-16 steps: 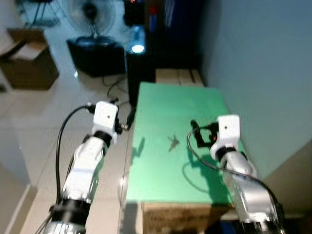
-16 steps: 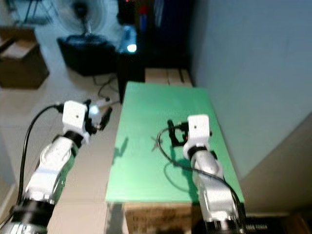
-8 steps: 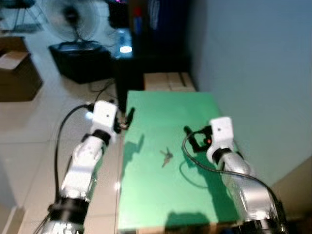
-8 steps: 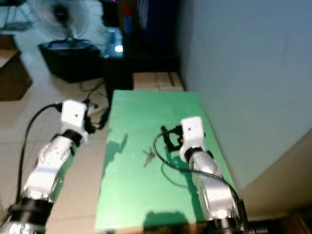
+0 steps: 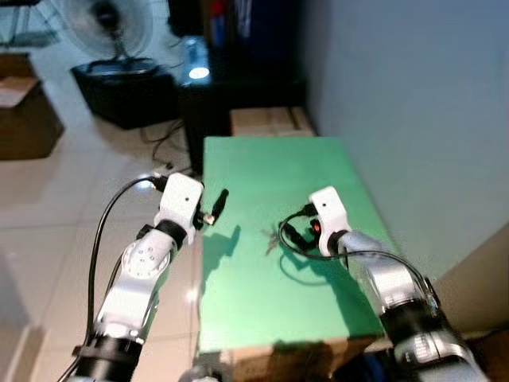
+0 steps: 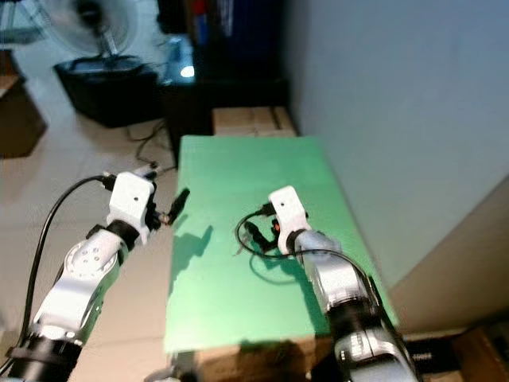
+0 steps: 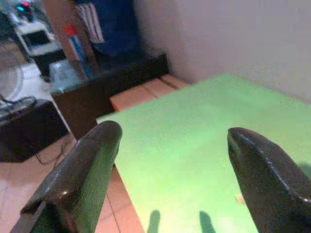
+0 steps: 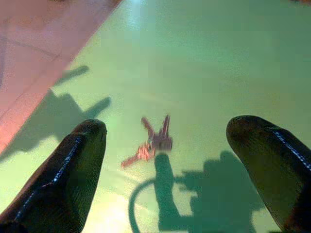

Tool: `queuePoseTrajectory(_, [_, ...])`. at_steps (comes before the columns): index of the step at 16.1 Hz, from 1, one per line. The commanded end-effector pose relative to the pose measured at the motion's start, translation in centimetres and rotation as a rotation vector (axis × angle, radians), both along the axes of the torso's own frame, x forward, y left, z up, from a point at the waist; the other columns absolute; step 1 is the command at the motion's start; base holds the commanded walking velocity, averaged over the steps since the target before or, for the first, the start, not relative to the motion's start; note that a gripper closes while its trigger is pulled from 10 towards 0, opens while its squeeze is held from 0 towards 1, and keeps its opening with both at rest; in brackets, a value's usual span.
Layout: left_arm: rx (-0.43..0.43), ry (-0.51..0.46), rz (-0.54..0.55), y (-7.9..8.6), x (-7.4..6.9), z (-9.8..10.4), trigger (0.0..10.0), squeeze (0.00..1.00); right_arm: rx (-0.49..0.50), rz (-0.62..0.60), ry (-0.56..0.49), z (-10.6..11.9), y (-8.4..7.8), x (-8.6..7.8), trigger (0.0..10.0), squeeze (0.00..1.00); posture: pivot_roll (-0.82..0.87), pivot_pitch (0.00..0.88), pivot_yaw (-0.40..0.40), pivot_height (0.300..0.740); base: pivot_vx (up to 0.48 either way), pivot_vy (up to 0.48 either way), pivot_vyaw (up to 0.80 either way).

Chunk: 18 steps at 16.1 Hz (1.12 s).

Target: Hang keys on a hook

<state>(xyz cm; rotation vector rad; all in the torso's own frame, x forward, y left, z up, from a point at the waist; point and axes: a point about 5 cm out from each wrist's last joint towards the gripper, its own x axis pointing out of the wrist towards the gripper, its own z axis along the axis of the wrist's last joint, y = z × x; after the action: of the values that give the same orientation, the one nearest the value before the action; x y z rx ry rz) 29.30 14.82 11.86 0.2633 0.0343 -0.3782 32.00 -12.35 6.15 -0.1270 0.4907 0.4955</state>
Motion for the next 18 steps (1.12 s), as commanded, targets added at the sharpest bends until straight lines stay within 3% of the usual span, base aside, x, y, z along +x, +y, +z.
queuePoseTrajectory(1, [0.024, 0.005, -0.041, -0.5, -0.2, 0.3, 10.0, 0.00, -0.017, -0.023, 0.010, -0.2, -0.7, 0.6, 10.0, 1.00, -0.01, 0.148, 0.026, 0.740, 0.000, 0.000, 0.00])
queuePoseTrajectory(5, [0.077, 0.031, -0.087, 0.0, -0.7, 0.8, 10.0, 0.00, -0.064, -0.039, 0.012, 0.5, -0.5, 3.0, 10.0, 1.00, 0.02, 0.207, 0.054, 0.740, 0.000, 0.000, 0.00])
queuePoseTrajectory(11, [0.073, 0.035, -0.085, -0.3, -1.2, 0.9, 10.0, 0.00, -0.038, -0.015, -0.046, 1.5, 0.3, 4.0, 10.0, 1.00, 0.01, 0.197, 0.051, 0.740, 0.000, 0.000, 0.00])
queuePoseTrajectory(13, [0.008, 0.006, -0.035, -0.2, -0.9, 1.3, 10.0, 0.00, -0.054, -0.031, -0.108, 2.1, 0.0, 4.3, 10.0, 1.00, -0.01, 0.143, 0.033, 0.740, 0.000, 0.000, 0.00])
queuePoseTrajectory(14, [-0.077, 0.005, 0.041, 0.1, -0.3, 1.5, 10.0, 0.00, -0.012, -0.053, -0.199, 3.3, -0.2, 4.6, 10.0, 1.00, -0.02, 0.092, 0.017, 0.740, 0.000, 0.000, 0.00])
queuePoseTrajectory(15, [-0.141, -0.004, 0.085, 0.1, 0.2, 1.7, 10.0, 0.00, 0.051, -0.060, -0.258, 4.2, -0.4, 4.5, 10.0, 0.58, -0.03, 0.064, 0.009, 0.740, 0.000, 0.000, 0.00])
queuePoseTrajectory(16, [-0.176, -0.020, 0.103, -0.2, 0.7, 1.9, 10.0, 0.00, 0.065, -0.070, -0.321, 4.5, -1.0, 3.9, 10.0, 0.00, -0.06, 0.000, -0.006, 0.740, 0.000, 0.000, 0.00])
queuePoseTrajectory(18, [-0.178, -0.035, 0.111, -0.6, 1.2, 1.6, 10.0, 0.00, 0.070, -0.105, -0.364, 4.4, -1.8, 3.0, 10.0, 0.00, -0.09, 0.000, -0.015, 0.740, 0.000, 0.000, 0.00])
